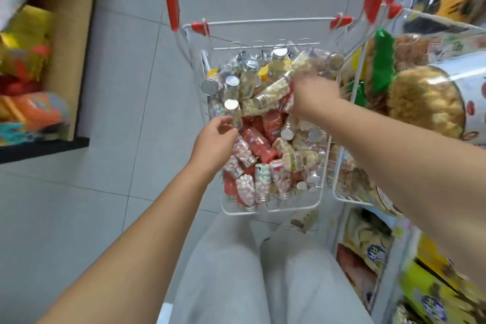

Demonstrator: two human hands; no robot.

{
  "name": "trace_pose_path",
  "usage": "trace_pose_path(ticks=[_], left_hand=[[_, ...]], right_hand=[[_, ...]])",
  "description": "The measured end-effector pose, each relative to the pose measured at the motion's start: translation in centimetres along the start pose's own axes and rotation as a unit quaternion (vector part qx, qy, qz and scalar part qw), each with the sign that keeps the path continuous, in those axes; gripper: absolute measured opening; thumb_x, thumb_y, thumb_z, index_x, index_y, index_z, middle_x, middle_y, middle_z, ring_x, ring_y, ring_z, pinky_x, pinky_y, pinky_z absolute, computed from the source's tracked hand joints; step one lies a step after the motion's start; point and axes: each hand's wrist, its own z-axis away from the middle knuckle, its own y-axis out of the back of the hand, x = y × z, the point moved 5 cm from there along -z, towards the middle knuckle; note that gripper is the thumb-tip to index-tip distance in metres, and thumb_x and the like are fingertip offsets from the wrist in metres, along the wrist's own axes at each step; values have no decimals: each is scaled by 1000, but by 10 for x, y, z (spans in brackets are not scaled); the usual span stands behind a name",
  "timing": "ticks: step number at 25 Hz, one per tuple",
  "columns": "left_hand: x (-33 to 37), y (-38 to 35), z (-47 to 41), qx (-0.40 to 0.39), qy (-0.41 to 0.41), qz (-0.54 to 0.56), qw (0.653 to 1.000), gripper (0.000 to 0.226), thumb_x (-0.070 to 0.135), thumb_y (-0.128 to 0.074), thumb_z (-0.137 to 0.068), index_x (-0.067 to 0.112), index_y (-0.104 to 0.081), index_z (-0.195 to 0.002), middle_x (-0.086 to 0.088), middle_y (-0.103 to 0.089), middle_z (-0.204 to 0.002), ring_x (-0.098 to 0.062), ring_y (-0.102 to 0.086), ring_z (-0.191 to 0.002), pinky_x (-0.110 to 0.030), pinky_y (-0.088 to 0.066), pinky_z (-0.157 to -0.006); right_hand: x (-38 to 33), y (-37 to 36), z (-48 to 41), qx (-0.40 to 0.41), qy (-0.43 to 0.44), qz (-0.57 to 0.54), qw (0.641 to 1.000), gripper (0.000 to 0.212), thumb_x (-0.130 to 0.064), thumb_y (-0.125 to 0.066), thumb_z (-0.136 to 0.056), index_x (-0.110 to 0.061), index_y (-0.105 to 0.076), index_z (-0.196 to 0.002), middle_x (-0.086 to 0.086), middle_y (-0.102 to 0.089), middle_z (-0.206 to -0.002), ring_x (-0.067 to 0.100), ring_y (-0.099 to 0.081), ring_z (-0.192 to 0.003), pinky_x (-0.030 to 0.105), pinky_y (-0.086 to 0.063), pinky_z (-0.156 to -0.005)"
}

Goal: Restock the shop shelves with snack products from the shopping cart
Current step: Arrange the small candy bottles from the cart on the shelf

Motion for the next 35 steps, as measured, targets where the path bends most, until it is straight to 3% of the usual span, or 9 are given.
trace_pose_path(ticks=[7,12,15,18,21,25,28,32,35], left_hand=[[-11,-17,-2,-22,15,43,999,24,12,-53,-101,20,-56,-125,1,-61,-115,-15,-67,-101,-31,-60,-83],[6,-29,-3,-100,69,171,978,32,27,-52,-103,12,-59,-130,-10,-67,-123,-17,-70,-103,-40,-61,-84],[19,-23,2,-165,79,254,950,32,30,-48,-103,12,-62,-125,-6,-73,-101,-14,-72,-81,-35,-62,-68],[11,11,0,-101,50,241,964,23,20,-51,-102,15,-62,-121,-1,-71,-89,-10,-66,-66,-25,-57,-55],[0,37,3,-46,42,278,959,10,19,-55,-97,15,-63,-101,0,-69,-80,-10,-59,-58,-22,-53,-50],[-6,44,4,-32,43,318,947,32,37,-64,-81,14,-61,-103,1,-60,-75,-9,-52,-56,-18,-46,-46],[-9,45,1,-16,44,341,939,19,33,-56,-96,16,-62,-96,1,-62,-74,-9,-54,-59,-18,-48,-47],[-1,31,2,-45,36,379,924,23,31,-50,-100,12,-63,-97,-6,-71,-93,-17,-70,-82,-30,-61,-64],[13,15,3,-100,21,428,898,27,36,-52,-97,12,-64,-98,-10,-68,-115,-29,-66,-110,-50,-56,-93]], right_hand=[[-4,-3,-13,14,22,113,993,67,-42,-73,-78,-8,-41,-126,1,-53,-82,21,-51,-64,25,-36,-53],[-16,22,43,82,135,-127,979,86,-66,-67,-73,-21,-35,-138,-3,-56,-126,16,-59,-92,32,-49,-69],[-58,16,77,10,236,-264,935,93,-61,-71,-72,-26,-29,-147,-8,-51,-136,7,-53,-109,27,-48,-87],[-80,16,50,38,224,-350,909,55,-45,-56,-93,-21,-45,-142,-4,-55,-136,13,-48,-122,34,-41,-103],[-112,17,7,89,216,-289,928,48,-17,-57,-93,-19,-49,-140,2,-55,-138,22,-48,-125,33,-37,-100],[-135,7,-13,95,212,-250,940,43,-17,-64,-89,-19,-56,-131,3,-61,-127,25,-54,-116,35,-46,-89],[-90,9,-4,81,143,-471,867,41,-25,-63,-94,-15,-54,-132,2,-64,-117,19,-63,-97,25,-51,-78],[-40,2,30,-84,93,-724,678,40,-19,-54,-99,-4,-50,-135,3,-67,-111,15,-65,-94,24,-52,-73],[-24,3,42,-110,101,-758,635,27,-15,-50,-99,-3,-58,-121,4,-69,-104,17,-64,-92,28,-52,-77]])
